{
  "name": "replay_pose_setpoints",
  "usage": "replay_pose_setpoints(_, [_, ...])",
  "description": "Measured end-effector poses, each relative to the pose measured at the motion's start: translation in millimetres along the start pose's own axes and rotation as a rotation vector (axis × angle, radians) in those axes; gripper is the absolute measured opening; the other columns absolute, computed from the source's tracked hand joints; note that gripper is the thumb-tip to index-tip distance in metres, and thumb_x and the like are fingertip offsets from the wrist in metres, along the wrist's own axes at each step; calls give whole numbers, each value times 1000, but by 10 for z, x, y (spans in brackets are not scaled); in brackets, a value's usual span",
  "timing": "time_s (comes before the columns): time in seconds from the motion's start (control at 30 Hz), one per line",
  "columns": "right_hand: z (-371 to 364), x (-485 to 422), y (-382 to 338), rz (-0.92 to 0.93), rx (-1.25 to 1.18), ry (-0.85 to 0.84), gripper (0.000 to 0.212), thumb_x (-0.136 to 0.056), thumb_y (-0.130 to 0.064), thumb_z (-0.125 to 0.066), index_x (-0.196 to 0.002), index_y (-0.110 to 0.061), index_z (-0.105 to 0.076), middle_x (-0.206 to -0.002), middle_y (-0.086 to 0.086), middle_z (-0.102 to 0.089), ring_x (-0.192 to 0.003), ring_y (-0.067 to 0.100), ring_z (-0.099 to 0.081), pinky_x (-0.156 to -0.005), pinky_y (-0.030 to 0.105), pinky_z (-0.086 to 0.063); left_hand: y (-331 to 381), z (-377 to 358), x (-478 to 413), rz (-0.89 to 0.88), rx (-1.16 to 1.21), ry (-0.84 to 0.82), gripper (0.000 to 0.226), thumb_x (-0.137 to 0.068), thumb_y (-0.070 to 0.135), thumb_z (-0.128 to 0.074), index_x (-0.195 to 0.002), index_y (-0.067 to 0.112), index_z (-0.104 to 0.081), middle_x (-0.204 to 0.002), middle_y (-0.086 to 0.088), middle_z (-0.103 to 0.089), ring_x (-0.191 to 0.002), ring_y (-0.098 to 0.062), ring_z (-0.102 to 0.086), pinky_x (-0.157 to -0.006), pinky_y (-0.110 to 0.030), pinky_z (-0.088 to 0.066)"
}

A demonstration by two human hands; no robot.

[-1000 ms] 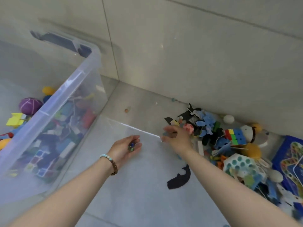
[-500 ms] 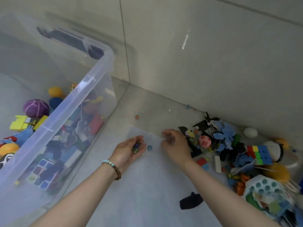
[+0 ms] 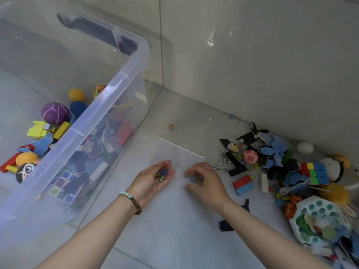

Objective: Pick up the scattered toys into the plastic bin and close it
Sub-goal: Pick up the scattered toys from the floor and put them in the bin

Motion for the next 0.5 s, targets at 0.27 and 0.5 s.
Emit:
replay_pose_setpoints(0.27, [-136, -193, -495, -66, -342, -106, 24, -72, 5, -74, -91, -7, -63, -80, -1, -67, -68, -3, -62, -71, 13, -49, 56, 101, 97, 99, -31, -98, 36, -100, 25, -37, -111, 1, -61, -111, -14, -67, -102, -23, -62, -83, -28, -54])
replay_pose_setpoints(0.5, [-58, -1126, -731, -22, 42, 212, 25, -79, -12, -69, -103, -16, -67, -110, 3, -56, -84, 12, -52, -73, 6, -37, 341, 65, -78, -60, 20, 6, 26, -99, 10, -38, -96, 1, -62, -91, -10, -60, -82, -18, -61, -65, -21, -58])
Point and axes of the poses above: each hand's wrist, its own x-axis away from the middle knuckle, its own z-axis out of the back of the hand, y = z × x, the point moved 3 cm from there along -x, towards the middle knuckle
